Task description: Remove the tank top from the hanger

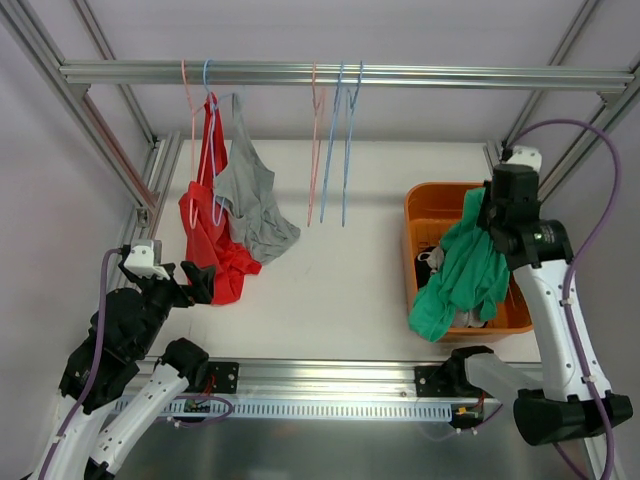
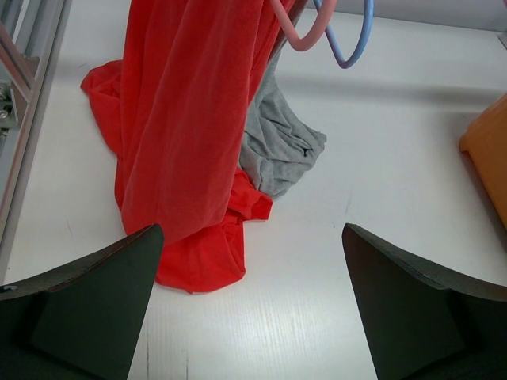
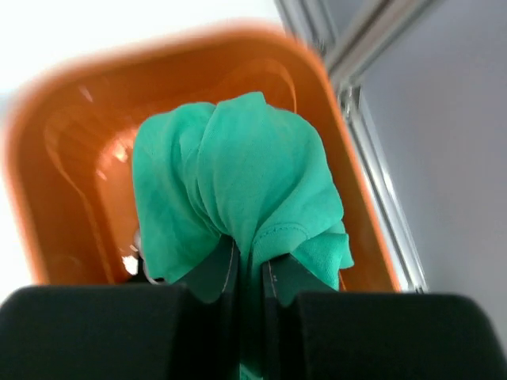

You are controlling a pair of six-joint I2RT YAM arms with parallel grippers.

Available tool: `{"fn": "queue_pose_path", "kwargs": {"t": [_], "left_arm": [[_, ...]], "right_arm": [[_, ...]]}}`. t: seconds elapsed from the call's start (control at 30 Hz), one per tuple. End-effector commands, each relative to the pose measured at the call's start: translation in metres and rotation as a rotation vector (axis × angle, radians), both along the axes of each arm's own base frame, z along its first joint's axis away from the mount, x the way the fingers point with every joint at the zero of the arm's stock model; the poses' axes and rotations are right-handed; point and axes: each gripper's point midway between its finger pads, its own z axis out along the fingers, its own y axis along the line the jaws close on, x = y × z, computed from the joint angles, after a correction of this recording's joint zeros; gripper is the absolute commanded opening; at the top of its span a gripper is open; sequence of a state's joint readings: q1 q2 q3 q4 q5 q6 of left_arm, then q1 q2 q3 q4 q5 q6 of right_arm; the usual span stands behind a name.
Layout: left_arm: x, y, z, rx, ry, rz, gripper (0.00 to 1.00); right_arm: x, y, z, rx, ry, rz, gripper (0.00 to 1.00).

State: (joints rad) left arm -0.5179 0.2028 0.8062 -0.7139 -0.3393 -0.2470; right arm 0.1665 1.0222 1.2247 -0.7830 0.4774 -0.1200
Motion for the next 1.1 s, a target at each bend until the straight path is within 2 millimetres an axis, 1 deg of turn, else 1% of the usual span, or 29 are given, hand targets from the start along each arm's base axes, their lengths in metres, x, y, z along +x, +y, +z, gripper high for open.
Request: {"fn": "queue_pose_path", "kwargs": {"t": [0.0,0.03,0.13,0.17,0.2,0.23,0.27,0.33,0.37,0.4,0.43,0.47,0.5,0.53,0.57,0.6,0.63,0.7,0.73,0.8,0.83,0.87,0.9,0.93,0.97,1.0,1.03,1.07], "left_arm": [[0.004,-0.01,0.005,-0.022,-0.012,-0.033,0.99],[0.004,-0.009,0.005,-0.022,-0.012,-0.031,0.99],[0.004,-0.007,0.006,-0.025,-0.019,-0.023,0.99],[0.004,-0.007,0.006,-0.026,-0.022,-0.02,0.99],[0.003,-0.006,0.006,-0.026,-0.022,-0.019,0.99],[0.003,-0.007,0.007,-0.028,-0.025,-0.02,0.99],[0.003,-0.007,0.007,-0.027,-0.023,-0.022,0.99],[0.004,-0.008,0.006,-0.026,-0.019,-0.023,0.99],[0.004,-0.008,0.006,-0.025,-0.017,-0.026,0.99],[0.004,-0.008,0.006,-0.023,-0.018,-0.025,0.99],[0.004,-0.008,0.005,-0.024,-0.016,-0.023,0.99],[0.004,-0.008,0.006,-0.024,-0.019,-0.024,0.99],[0.004,-0.007,0.006,-0.024,-0.021,-0.021,0.99],[0.003,-0.007,0.006,-0.025,-0.022,-0.021,0.99],[0.003,-0.006,0.006,-0.025,-0.024,-0.019,0.99],[0.003,-0.006,0.006,-0.025,-0.024,-0.019,0.99],[0.003,-0.007,0.006,-0.025,-0.022,-0.021,0.99],[0.004,-0.007,0.006,-0.025,-0.019,-0.022,0.99],[0.004,-0.007,0.007,-0.026,-0.021,-0.02,0.99],[0.004,-0.007,0.008,-0.028,-0.022,-0.02,0.99],[0.003,-0.008,0.009,-0.03,-0.024,-0.024,0.99],[0.003,-0.008,0.011,-0.033,-0.026,-0.024,0.99],[0.001,-0.008,0.021,-0.048,-0.042,-0.029,0.99],[-0.001,-0.008,0.028,-0.059,-0.051,-0.037,0.99],[-0.001,-0.01,0.035,-0.07,-0.056,-0.046,0.99],[-0.006,-0.01,0.053,-0.104,-0.085,-0.053,0.99],[-0.007,-0.012,0.061,-0.115,-0.09,-0.063,0.99],[-0.003,-0.015,0.068,-0.113,-0.075,-0.065,0.99]], "right_arm": [[0.023,0.0,0.109,0.032,-0.282,0.006,0.0],[0.02,-0.001,0.139,0.028,-0.334,0.009,0.0],[0.023,-0.006,0.166,-0.003,-0.363,0.01,0.0],[0.019,-0.008,0.184,-0.005,-0.399,0.007,0.0],[0.018,-0.007,0.191,-0.005,-0.411,0.017,0.0],[0.019,-0.007,0.194,-0.01,-0.405,0.024,0.0],[0.016,-0.004,0.207,0.003,-0.437,0.042,0.0],[0.014,0.002,0.209,0.028,-0.445,0.072,0.0],[0.013,0.009,0.208,0.049,-0.447,0.106,0.0],[0.015,0.012,0.197,0.056,-0.42,0.119,0.0],[0.008,0.014,0.195,0.067,-0.429,0.13,0.01],[0.006,0.019,0.19,0.086,-0.43,0.155,0.0],[0.01,0.022,0.164,0.094,-0.378,0.168,0.0],[0.009,0.025,0.163,0.11,-0.406,0.181,0.0],[-0.001,0.029,0.161,0.13,-0.43,0.201,0.0],[-0.001,0.032,0.151,0.146,-0.424,0.21,0.0],[0.004,0.034,0.125,0.15,-0.377,0.212,0.0],[0.005,0.035,0.102,0.161,-0.343,0.209,0.0],[0.009,0.037,0.074,0.164,-0.286,0.206,0.0],[0.014,0.036,0.049,0.172,-0.237,0.184,0.0],[0.018,0.034,0.039,0.171,-0.228,0.168,0.0],[0.019,0.031,0.021,0.165,-0.188,0.144,0.08],[0.024,0.03,0.009,0.168,-0.155,0.133,0.2],[0.027,0.03,0.004,0.173,-0.139,0.124,0.38],[0.03,0.031,0.003,0.176,-0.128,0.125,0.56],[0.032,0.032,0.002,0.179,-0.113,0.125,0.92],[0.033,0.032,-0.001,0.183,-0.091,0.116,0.99],[0.035,0.032,0.009,0.186,-0.113,0.114,0.99]]}}
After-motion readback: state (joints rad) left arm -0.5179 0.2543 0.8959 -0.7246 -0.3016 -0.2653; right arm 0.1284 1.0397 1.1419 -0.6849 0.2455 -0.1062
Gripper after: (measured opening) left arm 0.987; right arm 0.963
